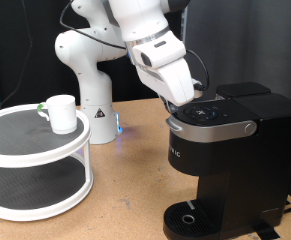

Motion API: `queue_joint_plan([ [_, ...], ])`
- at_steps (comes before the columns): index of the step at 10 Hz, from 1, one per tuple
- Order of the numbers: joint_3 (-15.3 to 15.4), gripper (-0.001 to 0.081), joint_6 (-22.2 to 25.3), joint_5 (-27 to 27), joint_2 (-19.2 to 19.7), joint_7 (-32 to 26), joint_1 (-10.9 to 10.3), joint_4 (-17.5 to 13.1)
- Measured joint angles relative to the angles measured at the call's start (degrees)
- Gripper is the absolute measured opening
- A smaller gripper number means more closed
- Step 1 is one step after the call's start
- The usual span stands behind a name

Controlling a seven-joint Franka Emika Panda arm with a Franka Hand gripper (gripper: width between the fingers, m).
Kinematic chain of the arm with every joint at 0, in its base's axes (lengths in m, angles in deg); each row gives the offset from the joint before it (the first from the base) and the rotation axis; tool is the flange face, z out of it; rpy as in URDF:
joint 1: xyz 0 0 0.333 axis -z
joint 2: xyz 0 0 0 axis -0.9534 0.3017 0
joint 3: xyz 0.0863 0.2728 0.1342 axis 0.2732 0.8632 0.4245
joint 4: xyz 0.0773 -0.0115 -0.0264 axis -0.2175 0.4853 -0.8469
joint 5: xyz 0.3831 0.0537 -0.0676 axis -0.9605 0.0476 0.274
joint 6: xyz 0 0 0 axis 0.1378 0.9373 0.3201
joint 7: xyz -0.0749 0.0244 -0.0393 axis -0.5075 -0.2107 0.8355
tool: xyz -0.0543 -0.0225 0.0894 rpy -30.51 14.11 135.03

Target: Make a cup of coffee with the keurig machine

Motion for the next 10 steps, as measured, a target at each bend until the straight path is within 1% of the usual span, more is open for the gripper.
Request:
queue_joint_plan([
  [2, 0.0, 0.0001, 0.09, -0.79, -0.14, -0.28, -0.05, 0.02],
  [4, 0.07, 0.0001, 0.14, -5.47, -0.97, -1.85, -0.61, -0.41],
  [6, 0.17, 0.0001, 0.88, -8.78, -3.22, -1.91, -1.12, -1.45],
  [8, 0.12, 0.0001, 3.37, -9.63, -5.54, -1.33, -1.11, -3.33],
  [9, 0.0, 0.0001, 4.69, -9.63, -6.04, -1.13, -1.08, -3.92],
  [10, 0.02, 0.0001, 4.63, -9.58, -5.94, -1.13, -1.07, -3.79],
])
